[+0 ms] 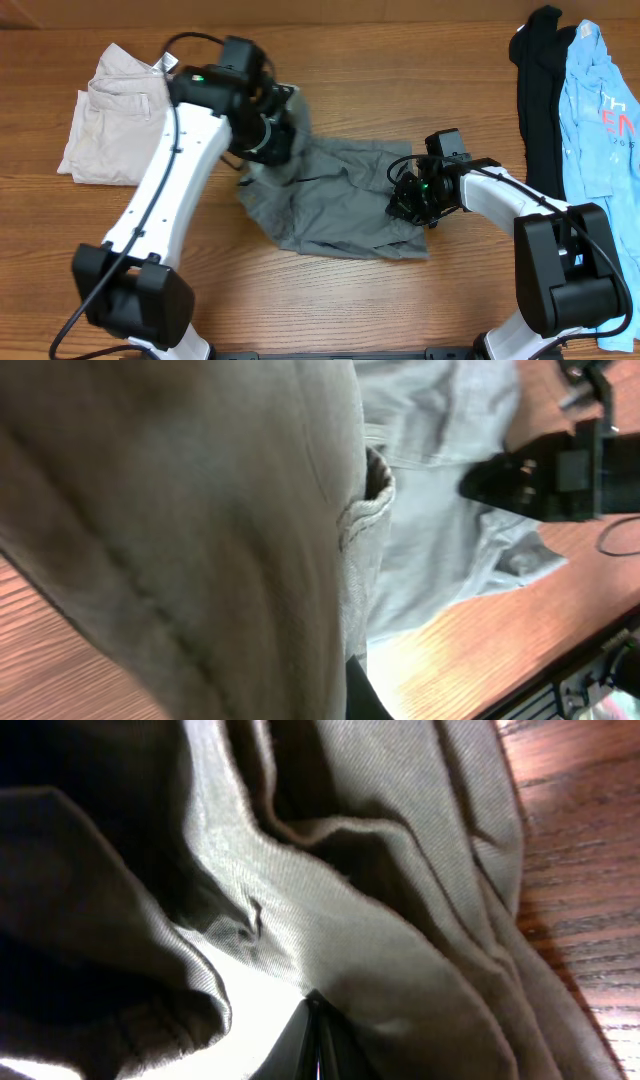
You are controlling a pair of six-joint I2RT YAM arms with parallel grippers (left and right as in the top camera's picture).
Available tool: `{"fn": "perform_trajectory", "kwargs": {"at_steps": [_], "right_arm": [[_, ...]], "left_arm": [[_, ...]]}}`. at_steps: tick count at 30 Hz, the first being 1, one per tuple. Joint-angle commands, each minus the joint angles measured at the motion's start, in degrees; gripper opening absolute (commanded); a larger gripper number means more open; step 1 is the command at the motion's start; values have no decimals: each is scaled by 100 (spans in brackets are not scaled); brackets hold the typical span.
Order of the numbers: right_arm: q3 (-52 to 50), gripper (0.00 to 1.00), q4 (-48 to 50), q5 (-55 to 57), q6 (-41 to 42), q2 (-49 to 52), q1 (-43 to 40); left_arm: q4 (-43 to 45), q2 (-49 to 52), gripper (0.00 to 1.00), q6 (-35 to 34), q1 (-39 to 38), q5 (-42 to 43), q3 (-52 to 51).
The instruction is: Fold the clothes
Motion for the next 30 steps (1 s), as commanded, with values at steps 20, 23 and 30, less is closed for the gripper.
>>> {"fn": "perform_trajectory", "kwargs": {"at_steps": [20,23,30], "right_arm": [[35,13,127,-46,-2,-48,-133],[505,24,-258,-149,-17,-466,-435],[1440,51,-1209,-166,-48,-1657,-1541]], "left_arm": [[1829,1615,32,-1967,-1532,1497,155],[1843,1641,31,-1965,-1530,1510,157],[1884,1641,43,-1965,-1532,1519,155]]}}
